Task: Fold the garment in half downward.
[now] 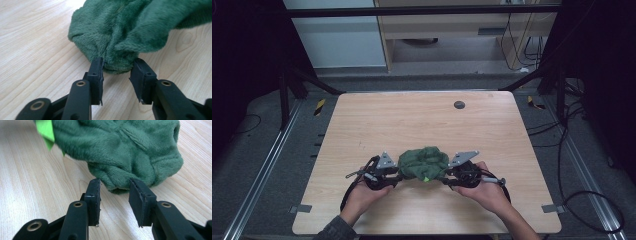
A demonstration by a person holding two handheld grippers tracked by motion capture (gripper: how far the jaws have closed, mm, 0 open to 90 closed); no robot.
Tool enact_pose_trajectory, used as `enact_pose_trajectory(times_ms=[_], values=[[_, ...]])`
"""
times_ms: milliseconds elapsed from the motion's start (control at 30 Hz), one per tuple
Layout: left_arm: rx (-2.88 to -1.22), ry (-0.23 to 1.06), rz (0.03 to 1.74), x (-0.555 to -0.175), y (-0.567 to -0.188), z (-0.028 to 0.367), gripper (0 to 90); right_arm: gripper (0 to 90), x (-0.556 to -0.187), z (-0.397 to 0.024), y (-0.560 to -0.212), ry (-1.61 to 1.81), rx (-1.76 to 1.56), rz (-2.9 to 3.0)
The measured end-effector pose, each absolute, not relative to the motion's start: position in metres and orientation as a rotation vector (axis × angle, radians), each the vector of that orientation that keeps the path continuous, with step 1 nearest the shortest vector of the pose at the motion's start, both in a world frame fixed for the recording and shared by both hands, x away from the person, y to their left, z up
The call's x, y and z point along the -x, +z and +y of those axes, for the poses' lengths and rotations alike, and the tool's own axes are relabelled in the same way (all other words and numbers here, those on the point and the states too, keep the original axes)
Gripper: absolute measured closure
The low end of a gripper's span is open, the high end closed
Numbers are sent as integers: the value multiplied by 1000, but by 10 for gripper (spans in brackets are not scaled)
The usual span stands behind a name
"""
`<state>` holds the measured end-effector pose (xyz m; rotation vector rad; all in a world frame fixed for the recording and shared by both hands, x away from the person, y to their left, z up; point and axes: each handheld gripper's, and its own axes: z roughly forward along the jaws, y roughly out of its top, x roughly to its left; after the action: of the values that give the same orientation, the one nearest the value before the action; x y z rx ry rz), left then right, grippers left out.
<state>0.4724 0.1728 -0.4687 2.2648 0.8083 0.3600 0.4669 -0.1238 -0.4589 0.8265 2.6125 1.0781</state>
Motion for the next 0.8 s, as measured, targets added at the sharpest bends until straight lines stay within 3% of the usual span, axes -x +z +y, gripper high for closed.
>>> enact_pose_trajectory(times_ms=[333, 533, 667, 700, 733, 800], values=[[-2248, 410, 825, -472, -467, 178, 583, 553, -466, -128, -458, 1070, -849, 2598], [-2251, 429, 832, -470, -465, 182, 501, 474, -466, -130, -457, 1071, -863, 2586], [-2264, 455, 842, -469, -462, 185, 382, 349, -467, -132, -456, 1064, -889, 2571], [-2271, 453, 849, -469, -461, 186, 285, 285, -467, -134, -456, 1065, -894, 2553], [-2276, 451, 858, -469, -461, 187, 285, 285, -467, -134, -456, 1065, -894, 2553], [-2280, 445, 880, -470, -460, 189, 183, 192, -467, -136, -456, 1055, -904, 2522]])
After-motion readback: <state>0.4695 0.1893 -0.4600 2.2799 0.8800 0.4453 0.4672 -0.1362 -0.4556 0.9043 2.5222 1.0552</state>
